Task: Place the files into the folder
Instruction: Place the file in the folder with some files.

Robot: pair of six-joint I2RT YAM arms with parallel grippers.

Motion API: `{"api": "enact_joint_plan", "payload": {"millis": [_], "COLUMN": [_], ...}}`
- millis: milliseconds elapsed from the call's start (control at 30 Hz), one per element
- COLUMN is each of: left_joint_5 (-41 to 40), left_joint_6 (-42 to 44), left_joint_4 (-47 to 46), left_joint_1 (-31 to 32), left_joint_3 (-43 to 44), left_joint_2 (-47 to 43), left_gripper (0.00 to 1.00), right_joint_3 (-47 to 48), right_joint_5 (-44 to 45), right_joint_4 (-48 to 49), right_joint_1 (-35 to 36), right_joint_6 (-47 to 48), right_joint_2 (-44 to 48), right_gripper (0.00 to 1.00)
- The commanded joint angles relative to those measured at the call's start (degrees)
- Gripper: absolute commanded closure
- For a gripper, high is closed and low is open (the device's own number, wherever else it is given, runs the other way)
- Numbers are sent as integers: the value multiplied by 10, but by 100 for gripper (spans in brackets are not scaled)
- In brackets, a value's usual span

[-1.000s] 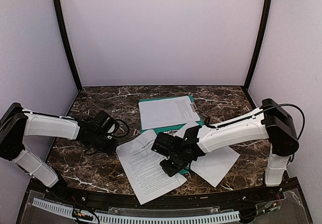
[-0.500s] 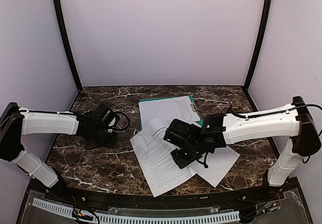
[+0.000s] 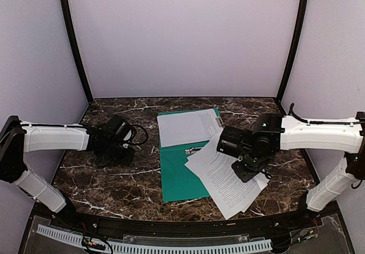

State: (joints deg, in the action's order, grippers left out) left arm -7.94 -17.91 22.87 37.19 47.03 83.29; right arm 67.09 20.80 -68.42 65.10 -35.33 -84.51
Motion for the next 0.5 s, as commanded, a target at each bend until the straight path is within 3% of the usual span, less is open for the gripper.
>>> {"api": "enact_joint_plan", "payload": {"millis": [0, 300, 367, 467], "left_joint_5": [7, 22, 30, 58], "left_joint_6": [9, 8, 3, -8], "left_joint_4": [20, 25, 23, 16], "left_joint_1": [-1, -1, -1, 1], "left_joint_3": [15, 24, 25, 22], "left_joint_2": [-4, -8, -10, -12], "left_gripper": [96, 95, 95, 92], "right_joint_3": [-9, 2, 6, 21], "right_joint_5": [9, 19, 29, 63], "right_joint_4": [-45, -33, -37, -44], "right_joint_1": [-32, -106, -118, -122], "right_joint_6": [51, 88, 81, 64], "right_joint_2": [7, -60, -89, -129], "right_gripper": [91, 85, 78, 57]}}
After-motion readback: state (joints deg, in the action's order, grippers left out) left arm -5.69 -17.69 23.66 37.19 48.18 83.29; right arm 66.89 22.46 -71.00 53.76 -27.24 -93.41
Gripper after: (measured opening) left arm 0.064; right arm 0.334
